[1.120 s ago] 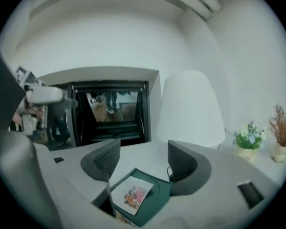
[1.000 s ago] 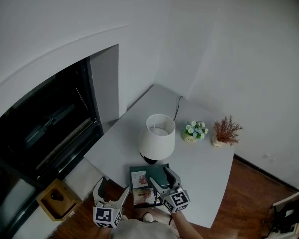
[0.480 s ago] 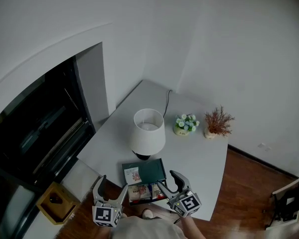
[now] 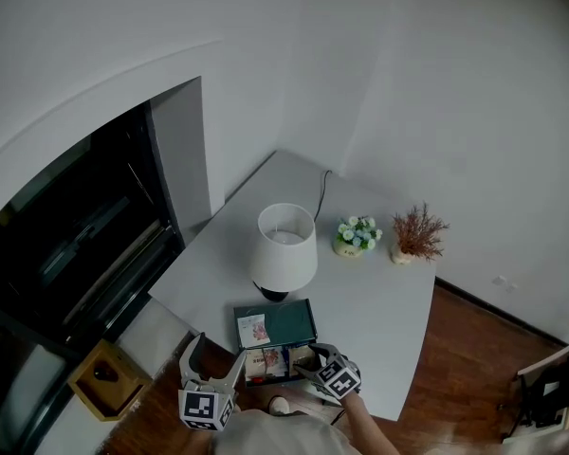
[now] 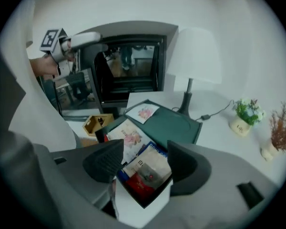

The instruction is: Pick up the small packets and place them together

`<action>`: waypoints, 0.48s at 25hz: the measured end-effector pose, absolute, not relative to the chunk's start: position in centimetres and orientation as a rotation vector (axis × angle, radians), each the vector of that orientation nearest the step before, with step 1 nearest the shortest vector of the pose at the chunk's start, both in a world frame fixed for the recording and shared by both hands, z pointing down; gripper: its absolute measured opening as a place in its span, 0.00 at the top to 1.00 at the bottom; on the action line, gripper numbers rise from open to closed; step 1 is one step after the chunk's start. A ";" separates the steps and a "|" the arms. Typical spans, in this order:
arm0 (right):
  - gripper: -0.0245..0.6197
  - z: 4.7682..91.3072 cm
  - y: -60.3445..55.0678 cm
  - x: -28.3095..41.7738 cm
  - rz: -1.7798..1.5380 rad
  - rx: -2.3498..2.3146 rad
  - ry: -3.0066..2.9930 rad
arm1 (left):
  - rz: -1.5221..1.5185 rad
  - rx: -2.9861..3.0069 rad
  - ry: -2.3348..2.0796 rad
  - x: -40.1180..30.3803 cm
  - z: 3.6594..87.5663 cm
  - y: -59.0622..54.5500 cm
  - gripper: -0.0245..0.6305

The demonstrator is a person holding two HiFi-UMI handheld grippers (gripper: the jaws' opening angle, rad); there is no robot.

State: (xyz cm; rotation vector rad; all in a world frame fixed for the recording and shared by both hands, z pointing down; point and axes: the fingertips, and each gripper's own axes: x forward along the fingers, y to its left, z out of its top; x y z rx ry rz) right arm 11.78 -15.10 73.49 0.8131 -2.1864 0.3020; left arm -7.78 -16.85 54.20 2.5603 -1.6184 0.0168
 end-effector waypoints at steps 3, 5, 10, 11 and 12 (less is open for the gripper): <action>0.53 77.1 -15.4 11.3 0.267 0.745 -2.063 | 0.027 2.545 -1.627 -7.9 54.5 -16.6 0.40; 0.53 79.1 -15.9 11.3 0.239 0.718 -1.994 | 0.037 2.542 -1.632 -8.1 54.5 -16.4 0.40; 0.54 82.1 -16.9 11.8 0.180 0.671 -1.871 | 0.044 2.523 -1.649 -8.7 54.7 -16.1 0.40; 0.55 82.4 -16.9 11.8 0.164 0.660 -1.858 | 0.046 2.521 -1.652 -8.8 54.7 -16.1 0.40; 0.56 82.5 -16.8 11.7 0.159 0.653 -1.856 | 0.048 2.519 -1.656 -9.0 54.7 -16.0 0.40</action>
